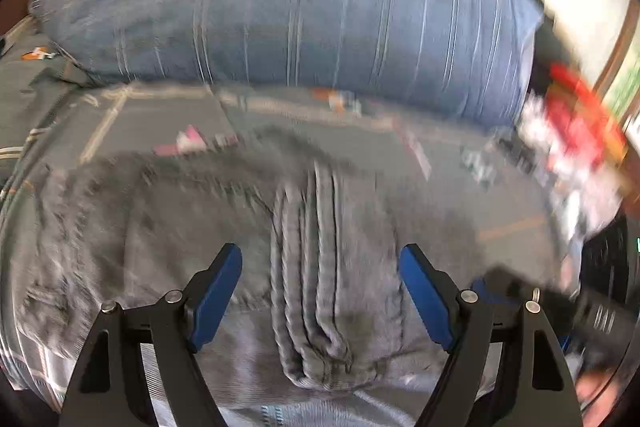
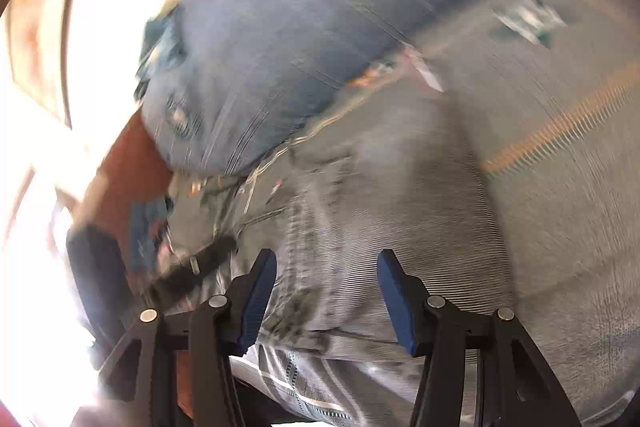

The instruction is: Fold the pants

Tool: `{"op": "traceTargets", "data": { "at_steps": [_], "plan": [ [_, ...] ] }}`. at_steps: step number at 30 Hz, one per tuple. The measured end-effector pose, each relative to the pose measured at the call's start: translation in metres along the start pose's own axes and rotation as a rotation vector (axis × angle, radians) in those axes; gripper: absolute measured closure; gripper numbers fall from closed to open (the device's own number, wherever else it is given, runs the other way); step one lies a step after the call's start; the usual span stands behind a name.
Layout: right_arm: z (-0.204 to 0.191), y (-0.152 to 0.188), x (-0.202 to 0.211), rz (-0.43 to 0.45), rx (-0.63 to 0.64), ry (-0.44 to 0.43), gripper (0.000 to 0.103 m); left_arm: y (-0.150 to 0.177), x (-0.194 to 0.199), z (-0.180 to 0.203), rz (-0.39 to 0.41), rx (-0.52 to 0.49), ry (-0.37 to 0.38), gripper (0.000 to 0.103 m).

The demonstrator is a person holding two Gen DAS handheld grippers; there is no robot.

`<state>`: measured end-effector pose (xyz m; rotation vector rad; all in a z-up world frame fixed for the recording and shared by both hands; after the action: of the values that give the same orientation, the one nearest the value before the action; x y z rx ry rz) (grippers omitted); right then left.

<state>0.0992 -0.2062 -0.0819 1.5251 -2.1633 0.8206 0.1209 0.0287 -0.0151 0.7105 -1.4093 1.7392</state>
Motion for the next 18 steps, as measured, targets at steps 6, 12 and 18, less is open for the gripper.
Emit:
{"op": "traceTargets", "data": {
  "at_steps": [6, 12, 18],
  "plan": [
    [-0.005, -0.034, 0.011, -0.027, -0.016, -0.091, 0.049, 0.031, -0.047, 0.02, -0.119, -0.165, -0.191, 0.019],
    [0.001, -0.104, -0.035, -0.088, -0.001, -0.023, 0.044, 0.029, -0.05, 0.019, -0.126, -0.165, -0.186, 0.019],
    [0.007, -0.126, -0.029, -0.057, -0.004, -0.092, 0.045, 0.017, -0.032, 0.025, -0.081, -0.165, -0.141, 0.019]
  ]
}}
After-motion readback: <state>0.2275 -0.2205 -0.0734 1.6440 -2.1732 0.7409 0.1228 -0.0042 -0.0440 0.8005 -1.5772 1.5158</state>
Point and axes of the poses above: each gripper's, at about its wrist camera, not at the fingertips, and x roughly against the way its jaws point, z to its right, y to its underside, the point moved 2 cm from there along -x, roughly the way its jaws point, and after that the axes turned 3 degrees about -z, right-handed, at the moved point
